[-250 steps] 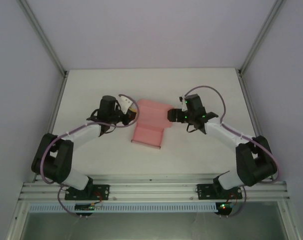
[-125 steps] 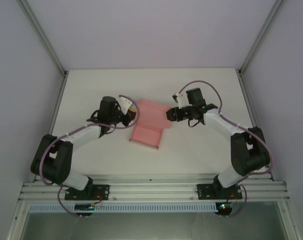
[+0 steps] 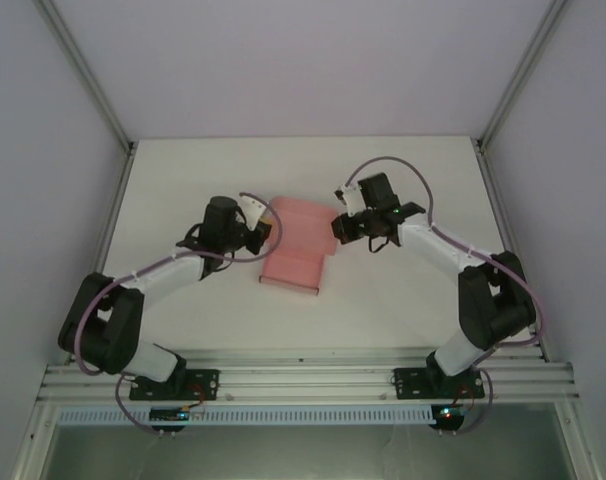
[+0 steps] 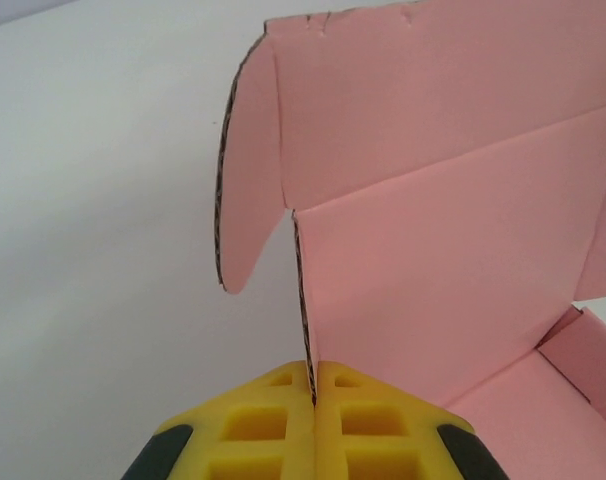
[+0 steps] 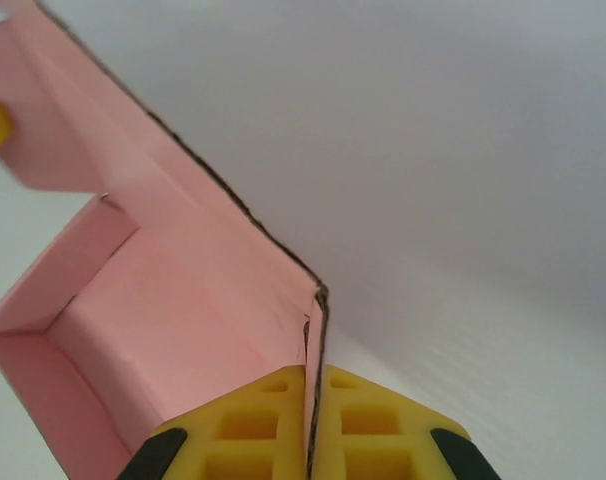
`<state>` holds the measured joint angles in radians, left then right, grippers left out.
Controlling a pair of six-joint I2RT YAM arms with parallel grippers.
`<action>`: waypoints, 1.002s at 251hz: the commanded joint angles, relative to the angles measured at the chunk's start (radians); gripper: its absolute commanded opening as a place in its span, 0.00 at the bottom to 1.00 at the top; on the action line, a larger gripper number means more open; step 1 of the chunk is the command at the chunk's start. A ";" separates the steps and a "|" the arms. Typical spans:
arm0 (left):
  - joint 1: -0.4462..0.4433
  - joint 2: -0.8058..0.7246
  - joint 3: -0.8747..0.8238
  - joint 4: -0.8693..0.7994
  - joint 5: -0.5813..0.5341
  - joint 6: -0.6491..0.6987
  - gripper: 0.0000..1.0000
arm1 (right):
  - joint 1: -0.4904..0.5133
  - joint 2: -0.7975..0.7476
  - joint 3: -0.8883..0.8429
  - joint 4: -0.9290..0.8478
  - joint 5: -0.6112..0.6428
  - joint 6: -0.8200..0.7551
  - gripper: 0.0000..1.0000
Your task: Assemble paper box
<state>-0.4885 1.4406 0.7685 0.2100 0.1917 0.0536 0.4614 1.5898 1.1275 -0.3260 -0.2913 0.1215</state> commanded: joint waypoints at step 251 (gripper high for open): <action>-0.249 0.070 -0.116 0.351 -0.210 -0.185 0.09 | 0.345 -0.063 -0.260 0.540 0.796 0.285 0.00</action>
<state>-0.6937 1.5513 0.6895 0.4843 -0.1970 -0.0898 0.7258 1.5555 0.9005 0.1242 0.4534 0.4114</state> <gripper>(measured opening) 0.089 0.061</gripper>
